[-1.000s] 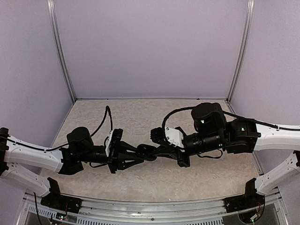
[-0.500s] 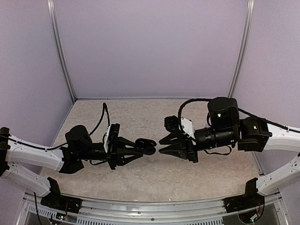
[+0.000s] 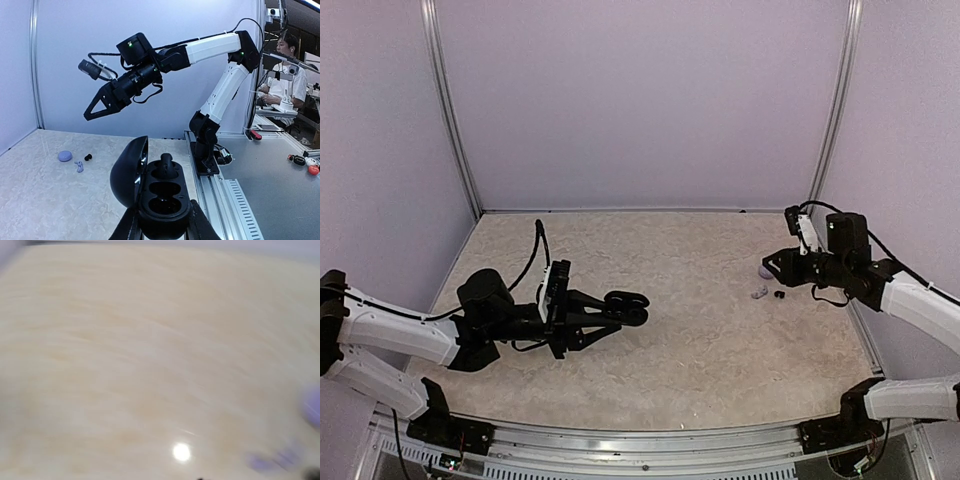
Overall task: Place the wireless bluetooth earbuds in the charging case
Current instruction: Adjust the left earbud at the center of the board.
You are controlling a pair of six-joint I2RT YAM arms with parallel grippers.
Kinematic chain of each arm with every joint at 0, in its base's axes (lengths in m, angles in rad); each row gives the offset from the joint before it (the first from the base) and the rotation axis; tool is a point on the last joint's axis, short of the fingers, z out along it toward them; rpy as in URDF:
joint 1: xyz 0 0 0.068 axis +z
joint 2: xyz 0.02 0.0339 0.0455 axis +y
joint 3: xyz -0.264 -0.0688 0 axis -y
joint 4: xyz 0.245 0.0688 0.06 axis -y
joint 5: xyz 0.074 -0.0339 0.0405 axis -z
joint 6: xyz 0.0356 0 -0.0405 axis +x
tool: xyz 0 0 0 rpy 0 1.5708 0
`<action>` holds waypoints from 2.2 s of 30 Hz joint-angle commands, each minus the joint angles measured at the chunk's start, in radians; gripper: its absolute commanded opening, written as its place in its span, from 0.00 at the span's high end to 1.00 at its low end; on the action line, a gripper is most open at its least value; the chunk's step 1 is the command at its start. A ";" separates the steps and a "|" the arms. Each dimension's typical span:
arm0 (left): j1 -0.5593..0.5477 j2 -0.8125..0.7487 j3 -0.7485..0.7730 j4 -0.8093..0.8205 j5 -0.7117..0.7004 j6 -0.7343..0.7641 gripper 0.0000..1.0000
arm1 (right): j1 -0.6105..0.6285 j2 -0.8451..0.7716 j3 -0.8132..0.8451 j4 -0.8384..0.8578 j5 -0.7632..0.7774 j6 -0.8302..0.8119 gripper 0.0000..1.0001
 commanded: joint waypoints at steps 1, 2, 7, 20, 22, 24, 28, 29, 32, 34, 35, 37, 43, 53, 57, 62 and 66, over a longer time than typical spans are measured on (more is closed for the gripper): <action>0.008 0.012 -0.019 0.066 0.018 -0.015 0.91 | -0.208 0.075 -0.076 0.077 -0.053 0.061 0.69; 0.009 0.012 -0.019 0.069 0.018 -0.015 0.91 | -0.230 0.107 -0.076 0.087 -0.032 0.045 0.70; 0.008 0.013 -0.015 0.072 0.026 -0.020 0.91 | -0.251 0.314 -0.010 0.071 0.082 -0.065 0.74; 0.008 0.012 -0.020 0.079 0.029 -0.019 0.91 | -0.364 0.554 0.120 0.042 0.015 -0.151 0.77; 0.009 0.013 -0.020 0.082 0.029 -0.019 0.91 | -0.364 0.583 0.120 0.044 0.020 -0.158 0.77; 0.008 0.011 -0.022 0.084 0.029 -0.020 0.91 | -0.364 0.602 0.128 0.043 0.014 -0.162 0.77; 0.008 0.008 -0.024 0.082 0.026 -0.018 0.91 | -0.364 0.636 0.142 0.033 -0.006 -0.168 0.76; 0.009 0.007 -0.026 0.083 0.024 -0.017 0.91 | -0.388 0.641 0.140 0.037 -0.008 -0.168 0.76; 0.008 0.001 -0.031 0.081 0.020 -0.014 0.91 | -0.396 0.650 0.131 0.043 -0.004 -0.170 0.76; 0.009 -0.001 -0.034 0.081 0.018 -0.013 0.91 | -0.398 0.655 0.130 0.043 0.000 -0.170 0.77; 0.008 -0.001 -0.035 0.083 0.019 -0.013 0.91 | -0.399 0.657 0.130 0.044 0.005 -0.169 0.77; 0.008 -0.002 -0.037 0.084 0.019 -0.013 0.91 | -0.401 0.653 0.127 0.048 0.012 -0.168 0.77; 0.008 -0.001 -0.039 0.083 0.022 -0.009 0.91 | -0.404 0.667 0.129 0.041 -0.027 -0.172 0.76; 0.008 -0.010 -0.045 0.084 0.026 -0.010 0.91 | -0.404 0.671 0.123 0.016 -0.074 -0.168 0.76; 0.009 -0.014 -0.047 0.084 0.028 -0.012 0.91 | -0.403 0.666 0.115 0.008 -0.100 -0.166 0.76; 0.007 -0.019 -0.051 0.086 0.029 -0.012 0.91 | -0.402 0.661 0.121 -0.010 -0.118 -0.166 0.77; 0.008 -0.023 -0.054 0.087 0.029 -0.014 0.91 | -0.401 0.651 0.120 -0.014 -0.126 -0.166 0.81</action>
